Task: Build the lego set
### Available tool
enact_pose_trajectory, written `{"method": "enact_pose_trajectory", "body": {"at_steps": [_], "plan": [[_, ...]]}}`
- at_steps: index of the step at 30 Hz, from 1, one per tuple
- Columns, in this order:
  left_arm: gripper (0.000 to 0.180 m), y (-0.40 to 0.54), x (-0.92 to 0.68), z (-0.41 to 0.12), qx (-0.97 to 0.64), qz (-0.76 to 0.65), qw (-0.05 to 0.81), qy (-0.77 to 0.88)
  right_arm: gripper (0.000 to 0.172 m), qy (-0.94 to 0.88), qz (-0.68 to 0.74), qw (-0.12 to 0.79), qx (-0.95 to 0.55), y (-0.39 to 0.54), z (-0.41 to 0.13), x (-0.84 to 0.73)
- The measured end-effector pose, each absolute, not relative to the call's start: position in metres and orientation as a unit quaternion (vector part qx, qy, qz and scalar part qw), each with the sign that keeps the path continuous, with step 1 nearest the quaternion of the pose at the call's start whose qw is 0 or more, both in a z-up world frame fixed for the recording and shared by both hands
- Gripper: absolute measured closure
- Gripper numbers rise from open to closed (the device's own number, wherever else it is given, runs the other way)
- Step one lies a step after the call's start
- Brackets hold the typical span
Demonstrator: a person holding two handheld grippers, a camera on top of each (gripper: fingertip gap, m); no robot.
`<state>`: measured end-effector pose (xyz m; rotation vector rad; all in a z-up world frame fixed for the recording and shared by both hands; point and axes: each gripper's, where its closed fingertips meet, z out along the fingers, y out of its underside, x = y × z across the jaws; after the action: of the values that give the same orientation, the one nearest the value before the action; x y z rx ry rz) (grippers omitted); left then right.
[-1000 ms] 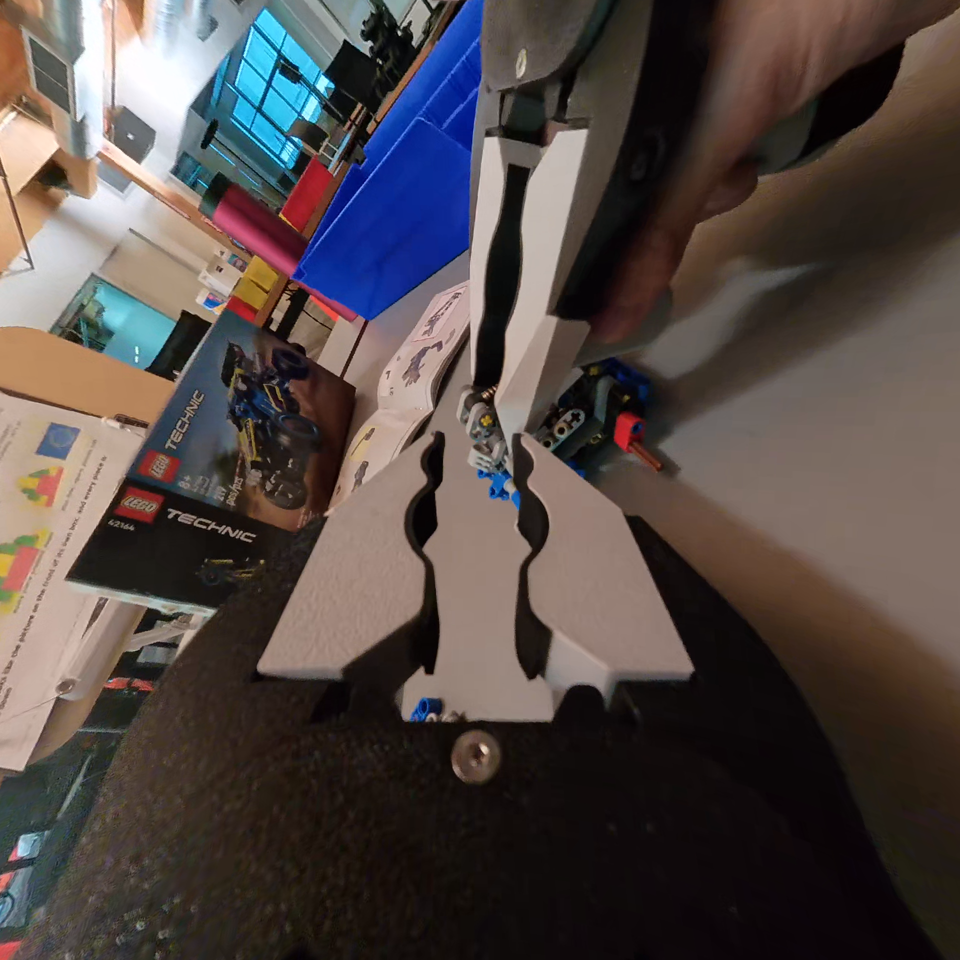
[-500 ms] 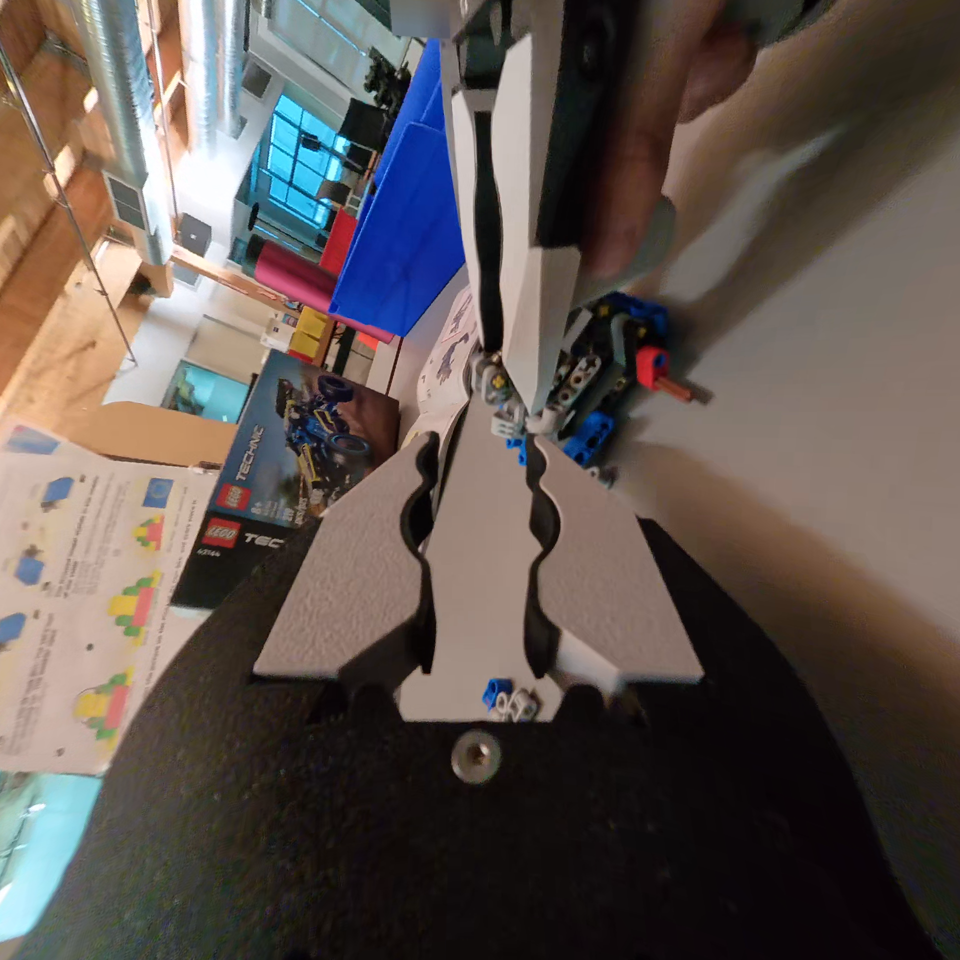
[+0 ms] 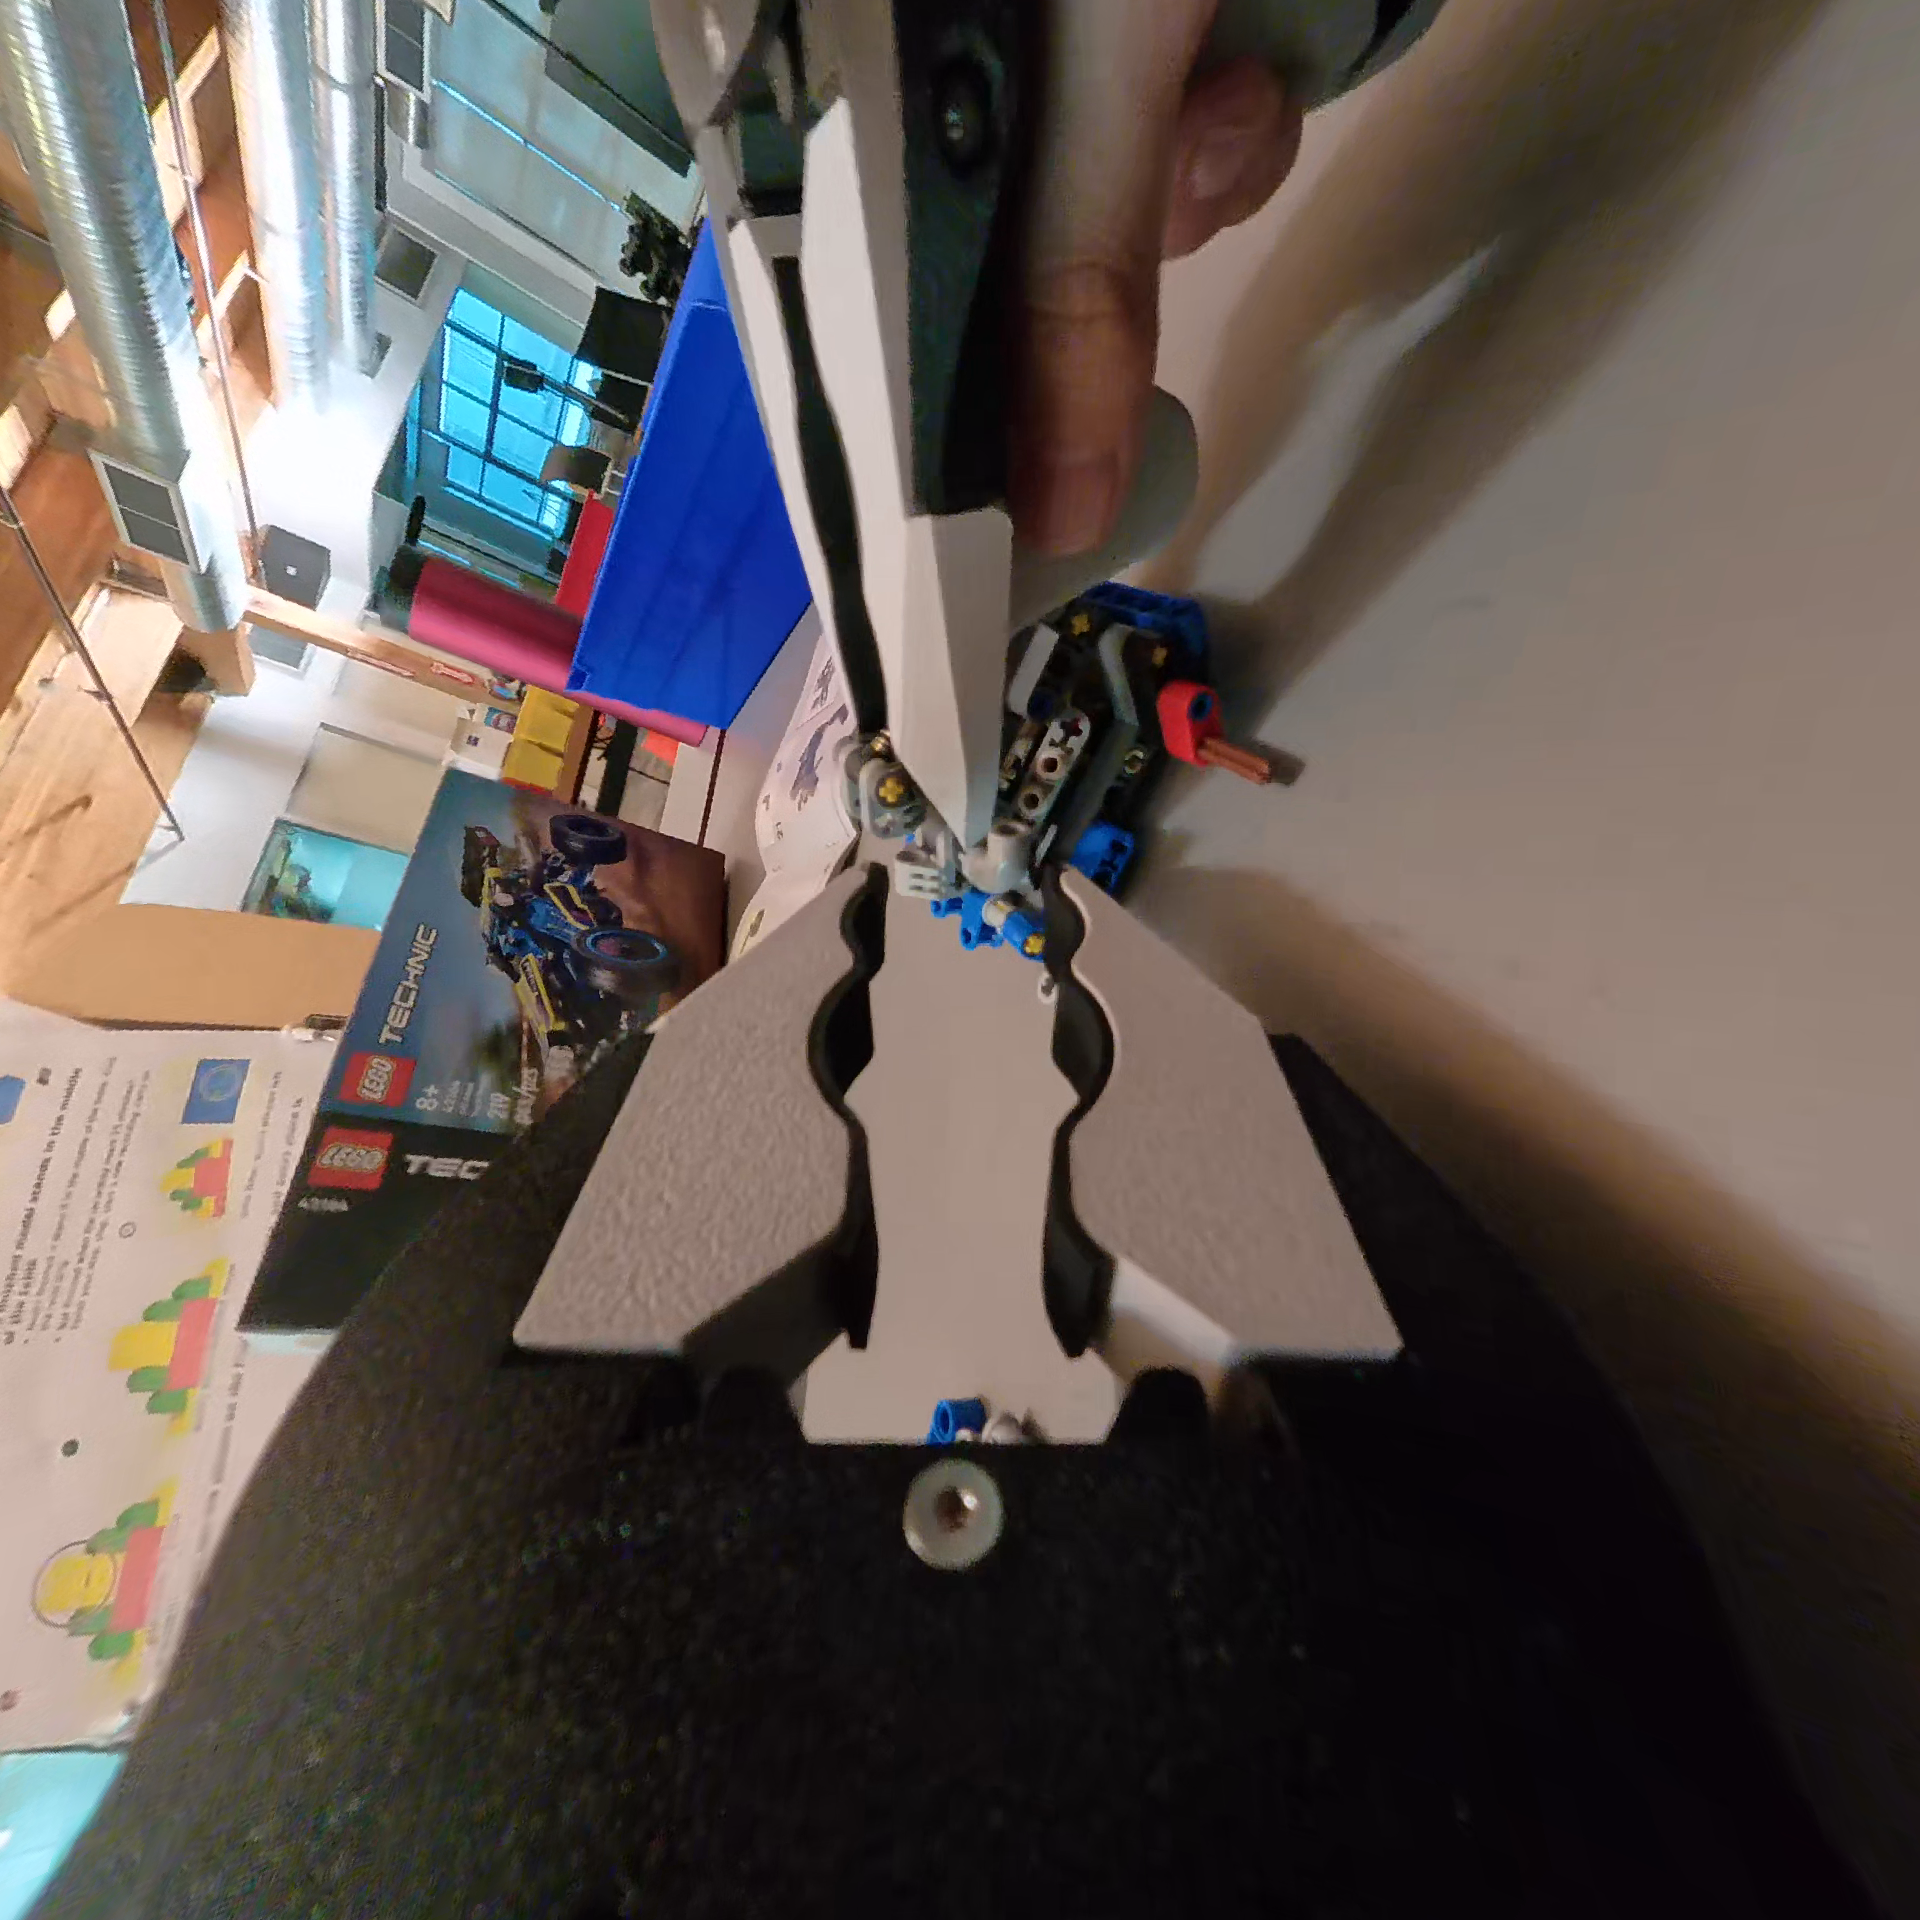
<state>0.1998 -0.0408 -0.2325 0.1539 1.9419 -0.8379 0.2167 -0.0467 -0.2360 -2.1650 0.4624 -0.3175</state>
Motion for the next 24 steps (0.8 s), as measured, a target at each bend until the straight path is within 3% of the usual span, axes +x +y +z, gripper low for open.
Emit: {"method": "enact_pose_trajectory", "body": {"at_steps": [9,17,24], "plan": [[0.158,-0.038,0.210,-0.234,0.048,-0.315,0.523,0.790,0.150,0.191,-0.131,0.437,-0.869,-0.047,-0.236,0.218],[0.176,-0.036,0.210,-0.238,0.057,-0.292,0.544,0.785,0.150,0.207,-0.122,0.455,-0.857,-0.047,-0.235,0.219],[0.170,-0.042,0.203,-0.236,0.057,-0.321,0.528,0.784,0.150,0.214,-0.109,0.456,-0.857,-0.047,-0.235,0.219]]}}
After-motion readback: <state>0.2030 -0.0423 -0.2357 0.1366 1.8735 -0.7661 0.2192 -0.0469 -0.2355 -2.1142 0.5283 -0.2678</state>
